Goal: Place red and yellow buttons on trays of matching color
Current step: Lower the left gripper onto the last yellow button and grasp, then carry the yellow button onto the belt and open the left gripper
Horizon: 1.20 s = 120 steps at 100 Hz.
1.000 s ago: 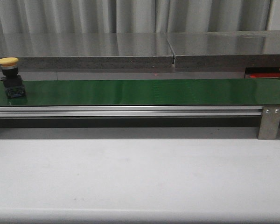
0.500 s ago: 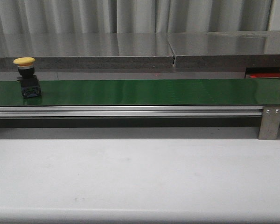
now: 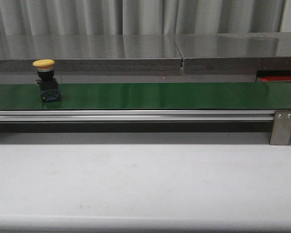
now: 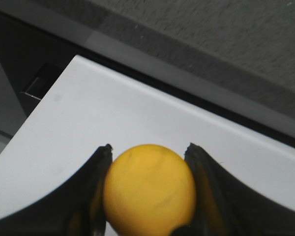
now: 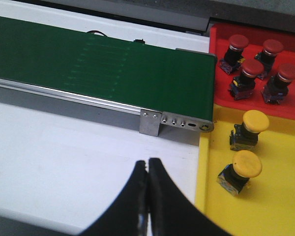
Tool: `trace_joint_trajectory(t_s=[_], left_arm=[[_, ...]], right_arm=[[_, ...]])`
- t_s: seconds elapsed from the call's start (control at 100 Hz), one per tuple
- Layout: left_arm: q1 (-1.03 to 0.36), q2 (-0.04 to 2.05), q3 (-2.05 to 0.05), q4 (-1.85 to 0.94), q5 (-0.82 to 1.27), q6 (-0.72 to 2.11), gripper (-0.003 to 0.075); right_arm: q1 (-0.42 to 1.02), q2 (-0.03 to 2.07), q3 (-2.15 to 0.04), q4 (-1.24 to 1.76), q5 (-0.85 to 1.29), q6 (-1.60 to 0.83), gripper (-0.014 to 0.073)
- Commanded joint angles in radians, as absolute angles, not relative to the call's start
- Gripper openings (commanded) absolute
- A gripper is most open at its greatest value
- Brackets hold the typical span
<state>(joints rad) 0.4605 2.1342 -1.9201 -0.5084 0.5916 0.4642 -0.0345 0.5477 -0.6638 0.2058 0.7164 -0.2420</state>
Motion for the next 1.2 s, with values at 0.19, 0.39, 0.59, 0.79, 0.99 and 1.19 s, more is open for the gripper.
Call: trace_joint_trajectory(t_s=[0.19,0.39,0.59,0.79,0.99,1.19], left_arm=[[0.415,1.901,-1.852,-0.562,0.640,0.462,-0.0019],[0.348,1.768,-1.588,-0.562,0.517,0.467,-0.0019],[0.265,1.728,-1.390,-0.564,0.388,0.497,-0.0019],[0.194,1.730,-1.314,-0.563,0.312,0.497,-0.0019],[0.170,1.732,-1.305,-0.554,0.259,0.497,-0.0019],[0.170,1.754,-1.305,-0.554,0.284,0.497,-0.0019]], right_arm=[[-0.036,0.550,-0.690,0.208,0.644,-0.243,-0.0067],[-0.036,0.550,-0.690,0.208,0.644,-0.243,-0.0067],[-0.036,0.550,-0.690,0.208,0.644,-0.243,-0.0067],[-0.036,0.550,-0.690,0.208,0.644,-0.243,-0.0067],[-0.036,0.550,-0.690,0.208,0.644,-0.243,-0.0067],[-0.036,0.550,-0.690,0.208,0.644,-0.243,-0.0067]])
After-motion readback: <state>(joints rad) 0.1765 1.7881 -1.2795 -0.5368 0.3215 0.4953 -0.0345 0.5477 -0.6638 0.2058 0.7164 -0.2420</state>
